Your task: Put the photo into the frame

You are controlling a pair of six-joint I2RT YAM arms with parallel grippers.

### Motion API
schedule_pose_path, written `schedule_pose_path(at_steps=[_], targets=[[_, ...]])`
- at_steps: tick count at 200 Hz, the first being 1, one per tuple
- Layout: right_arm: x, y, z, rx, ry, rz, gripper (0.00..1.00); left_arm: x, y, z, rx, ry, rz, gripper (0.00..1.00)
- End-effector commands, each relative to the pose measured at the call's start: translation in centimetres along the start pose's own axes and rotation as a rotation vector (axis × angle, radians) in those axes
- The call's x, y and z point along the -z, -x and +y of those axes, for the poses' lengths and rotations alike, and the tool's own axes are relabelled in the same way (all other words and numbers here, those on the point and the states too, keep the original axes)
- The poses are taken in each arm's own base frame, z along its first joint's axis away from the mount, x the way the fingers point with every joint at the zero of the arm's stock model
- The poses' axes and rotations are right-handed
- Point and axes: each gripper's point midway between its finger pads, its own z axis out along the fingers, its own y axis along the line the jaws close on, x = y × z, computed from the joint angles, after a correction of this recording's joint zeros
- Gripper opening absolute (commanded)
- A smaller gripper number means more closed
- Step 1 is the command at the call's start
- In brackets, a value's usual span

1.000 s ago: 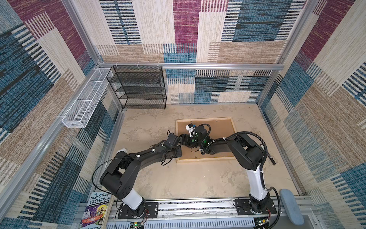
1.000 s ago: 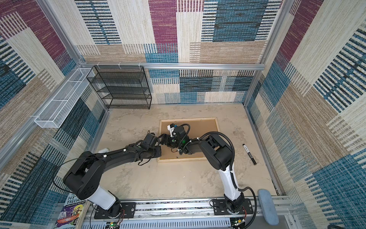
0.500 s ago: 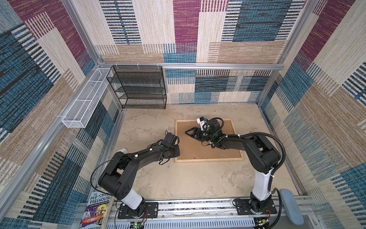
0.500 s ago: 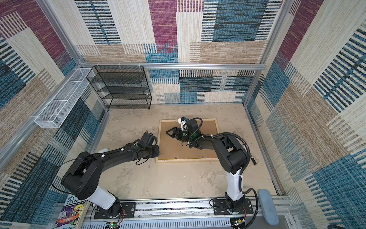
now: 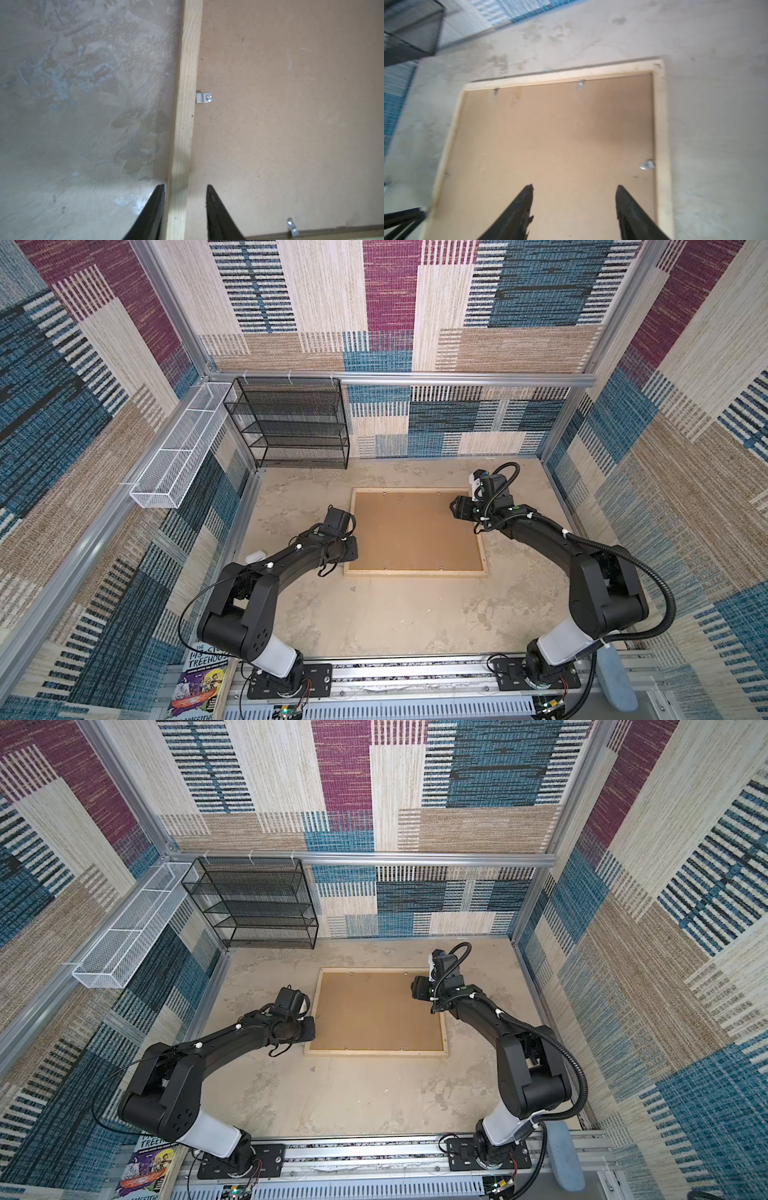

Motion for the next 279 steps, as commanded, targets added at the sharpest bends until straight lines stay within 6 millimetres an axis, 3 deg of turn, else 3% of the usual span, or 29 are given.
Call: schedule_pose_path(at_steps=[1, 37, 72, 186, 230, 279], targets=[[-0.2, -1.8, -3.5, 0.055, -0.169, 0.064, 0.58, 1.0, 0.4, -0.3, -0.031, -0.018, -0.011, 0.38], [-1.4, -3.4, -6.3, 0.063, -0.281, 0.128, 0.48, 3.2, 0.9, -1.1, -0.027, -0.08, -0.08, 0.4], [-2.7, -4.4, -7.4, 0.065, -0.318, 0.169, 0.38, 5.0, 1.0, -1.8, -0.017, -0.13, -0.123, 0.4], [-3.5, -5.0, -8.8, 0.059, -0.361, 0.199, 0.17, 5.6, 0.9, -4.2, -0.083, -0.177, -0.146, 0.4], [-3.0, -4.3, -8.4, 0.064, -0.345, 0.19, 0.08, 6.2, 0.1, -7.1, -0.191, -0.219, -0.192, 0.41], [-0.7, -2.0, -6.8, 0.092, -0.3, 0.165, 0.07, 7.5, -2.5, -13.3, -0.469, -0.335, -0.292, 0.43]])
